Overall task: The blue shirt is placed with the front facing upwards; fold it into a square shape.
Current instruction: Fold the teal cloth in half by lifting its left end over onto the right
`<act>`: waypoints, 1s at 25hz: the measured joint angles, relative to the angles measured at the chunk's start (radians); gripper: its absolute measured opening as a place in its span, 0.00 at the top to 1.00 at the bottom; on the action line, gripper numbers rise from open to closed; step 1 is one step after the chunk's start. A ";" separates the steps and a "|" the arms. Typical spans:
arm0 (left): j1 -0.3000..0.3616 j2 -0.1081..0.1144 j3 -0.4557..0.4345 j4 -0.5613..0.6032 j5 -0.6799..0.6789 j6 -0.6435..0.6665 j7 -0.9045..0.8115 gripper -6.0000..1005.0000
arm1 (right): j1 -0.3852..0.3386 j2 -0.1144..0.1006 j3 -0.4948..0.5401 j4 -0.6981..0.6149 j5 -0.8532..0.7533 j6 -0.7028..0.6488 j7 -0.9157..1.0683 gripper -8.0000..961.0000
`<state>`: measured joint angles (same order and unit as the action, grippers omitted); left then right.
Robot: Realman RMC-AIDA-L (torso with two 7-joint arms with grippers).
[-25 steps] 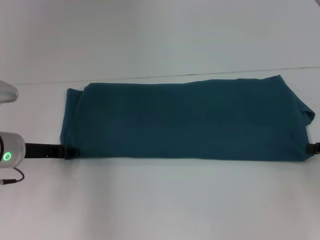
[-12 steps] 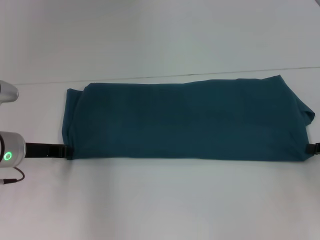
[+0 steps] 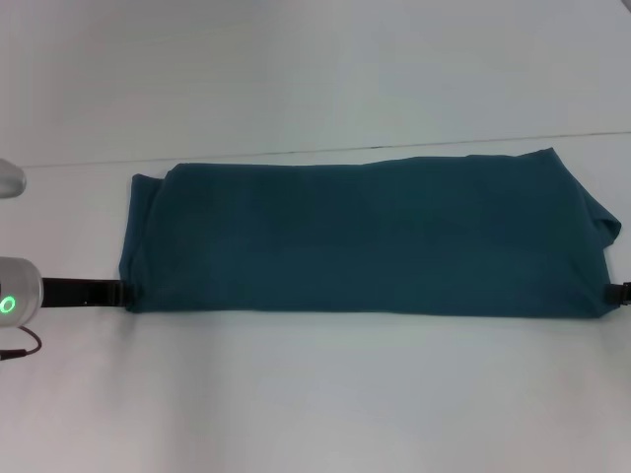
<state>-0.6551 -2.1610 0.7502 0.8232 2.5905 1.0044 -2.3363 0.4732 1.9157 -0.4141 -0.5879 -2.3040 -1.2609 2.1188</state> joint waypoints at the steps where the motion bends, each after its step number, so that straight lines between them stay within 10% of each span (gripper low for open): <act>1: 0.002 0.001 0.000 0.004 0.001 0.001 -0.003 1.00 | -0.001 -0.001 0.000 0.001 0.000 0.000 -0.001 0.99; 25: 0.062 0.018 -0.023 0.129 -0.011 0.320 0.036 1.00 | -0.091 -0.017 0.051 -0.047 0.039 -0.093 -0.048 0.99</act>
<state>-0.5929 -2.1426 0.7277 0.9524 2.5793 1.3247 -2.3002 0.3819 1.8990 -0.3629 -0.6347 -2.2649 -1.3541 2.0705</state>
